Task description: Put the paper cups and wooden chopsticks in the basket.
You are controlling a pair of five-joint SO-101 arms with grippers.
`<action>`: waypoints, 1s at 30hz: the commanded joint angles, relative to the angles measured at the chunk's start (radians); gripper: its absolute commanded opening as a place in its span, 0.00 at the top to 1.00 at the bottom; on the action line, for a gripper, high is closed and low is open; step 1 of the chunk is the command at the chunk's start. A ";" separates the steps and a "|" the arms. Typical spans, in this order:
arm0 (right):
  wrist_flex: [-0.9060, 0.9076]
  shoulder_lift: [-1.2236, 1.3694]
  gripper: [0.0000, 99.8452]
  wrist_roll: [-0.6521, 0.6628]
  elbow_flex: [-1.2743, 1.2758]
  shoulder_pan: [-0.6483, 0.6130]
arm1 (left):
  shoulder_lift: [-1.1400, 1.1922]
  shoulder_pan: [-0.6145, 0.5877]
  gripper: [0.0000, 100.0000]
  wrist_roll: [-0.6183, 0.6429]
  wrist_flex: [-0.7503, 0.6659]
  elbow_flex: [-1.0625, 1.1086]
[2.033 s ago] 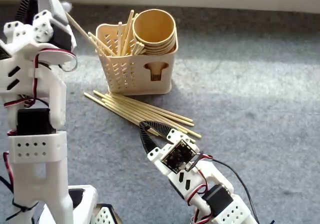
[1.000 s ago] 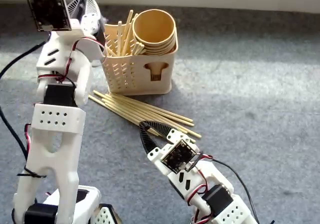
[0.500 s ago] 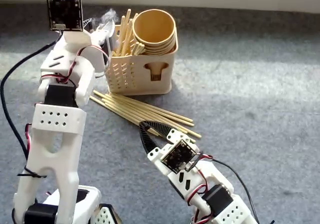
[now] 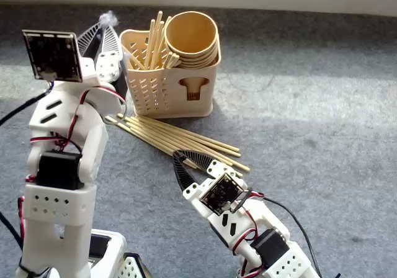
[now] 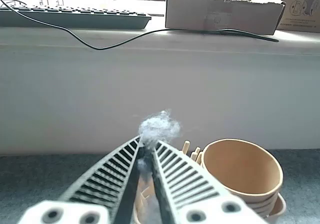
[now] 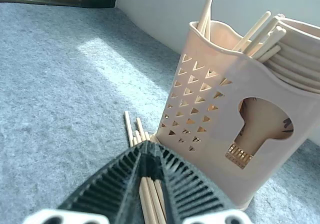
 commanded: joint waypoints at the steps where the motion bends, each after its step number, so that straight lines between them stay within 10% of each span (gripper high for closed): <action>1: 0.004 -0.010 0.99 0.011 0.093 -0.002 | -0.116 -0.047 0.99 -0.008 -0.005 0.065; 30: 0.004 -0.010 0.99 0.011 0.093 -0.002 | -0.926 -0.394 0.99 -0.006 0.003 0.952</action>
